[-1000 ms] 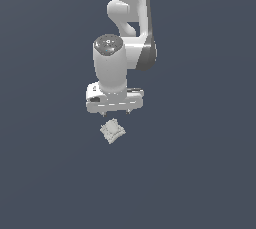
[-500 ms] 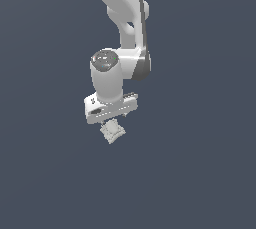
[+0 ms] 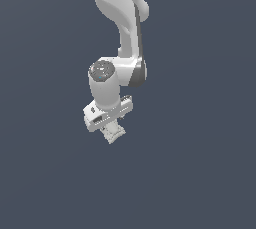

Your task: Pick up the object and move it to a goal position.

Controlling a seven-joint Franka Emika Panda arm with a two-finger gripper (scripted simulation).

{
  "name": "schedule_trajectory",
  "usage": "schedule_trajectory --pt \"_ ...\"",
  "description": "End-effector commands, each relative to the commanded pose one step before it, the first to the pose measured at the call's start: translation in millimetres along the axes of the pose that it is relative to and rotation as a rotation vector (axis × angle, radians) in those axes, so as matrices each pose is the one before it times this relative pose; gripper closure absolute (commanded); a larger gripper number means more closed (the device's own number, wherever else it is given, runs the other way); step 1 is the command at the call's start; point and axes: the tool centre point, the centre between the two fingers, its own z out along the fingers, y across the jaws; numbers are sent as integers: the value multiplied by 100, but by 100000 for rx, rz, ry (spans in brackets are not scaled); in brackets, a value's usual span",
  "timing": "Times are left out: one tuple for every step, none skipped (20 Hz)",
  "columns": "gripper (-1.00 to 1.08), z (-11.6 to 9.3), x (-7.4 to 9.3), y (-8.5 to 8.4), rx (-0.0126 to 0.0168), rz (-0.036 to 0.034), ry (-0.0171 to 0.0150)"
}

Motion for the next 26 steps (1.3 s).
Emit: schedule_trajectory --pt "-92 462 -43 136 157 -3428 -8" --pt "-92 144 -21 39 58 -987 -12" --pt "-92 125 -19 34 51 -854 -9" --pt "-92 105 -17 29 44 -721 -6" --pt "-92 86 -14 23 36 -591 -4" --pt "-92 67 -11 18 28 -460 -3" --pt "-92 48 -8 13 20 -327 -2" --pt "-92 29 -3 6 12 -201 -1" --pt "-92 10 0 1 4 -69 0" --pt "-92 -36 -14 -12 4 452 -34" --pt "-92 41 -2 1 0 0 0" --pt "-92 121 -7 4 0 0 0" --pt "-92 201 -11 6 0 0 0" --pt "-92 279 5 -15 0 -49 3" --pt "-92 358 0 -14 0 -49 3" --pt "-92 435 -6 -13 0 -49 4" --pt "-92 511 -12 -13 0 -49 4" --pt "-92 585 -18 -13 0 -49 4" --pt "-92 602 -19 -12 0 -49 4" --pt "-92 521 -12 -12 0 -49 4" --pt "-92 438 -3 -10 0 -49 4" --pt "-92 355 7 -7 0 -49 3" --pt "-92 274 -3 19 0 0 0" --pt "-92 190 10 24 0 0 0" --pt "-92 107 22 29 0 0 0" --pt "-92 31 28 29 0 0 0"
